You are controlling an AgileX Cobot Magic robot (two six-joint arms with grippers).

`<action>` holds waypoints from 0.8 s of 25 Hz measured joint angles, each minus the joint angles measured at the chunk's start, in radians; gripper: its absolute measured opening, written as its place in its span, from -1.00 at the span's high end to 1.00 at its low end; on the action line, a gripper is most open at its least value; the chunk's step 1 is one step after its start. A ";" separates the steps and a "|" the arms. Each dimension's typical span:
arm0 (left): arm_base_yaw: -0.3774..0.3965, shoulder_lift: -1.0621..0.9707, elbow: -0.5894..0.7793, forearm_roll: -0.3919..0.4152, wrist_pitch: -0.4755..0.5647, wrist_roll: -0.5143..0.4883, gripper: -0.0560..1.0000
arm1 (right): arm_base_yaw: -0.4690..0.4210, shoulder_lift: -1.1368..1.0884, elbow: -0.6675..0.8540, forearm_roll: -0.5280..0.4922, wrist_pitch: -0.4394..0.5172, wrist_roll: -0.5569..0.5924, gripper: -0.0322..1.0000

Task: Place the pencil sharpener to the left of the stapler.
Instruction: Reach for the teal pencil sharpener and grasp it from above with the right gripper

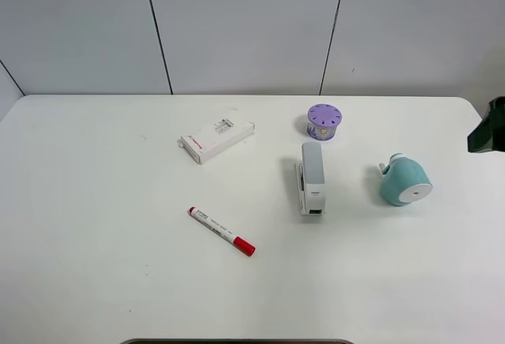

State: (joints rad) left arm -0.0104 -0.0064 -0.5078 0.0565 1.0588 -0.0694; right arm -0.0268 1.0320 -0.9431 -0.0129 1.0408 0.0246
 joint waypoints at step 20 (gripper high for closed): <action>0.000 0.000 0.000 0.000 0.000 0.000 -0.91 | 0.000 0.471 -0.077 0.003 -0.200 -0.037 -0.98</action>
State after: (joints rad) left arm -0.0104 -0.0064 -0.5078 0.0565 1.0588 -0.0694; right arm -0.0268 1.5032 -1.0199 -0.0100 0.8404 -0.0123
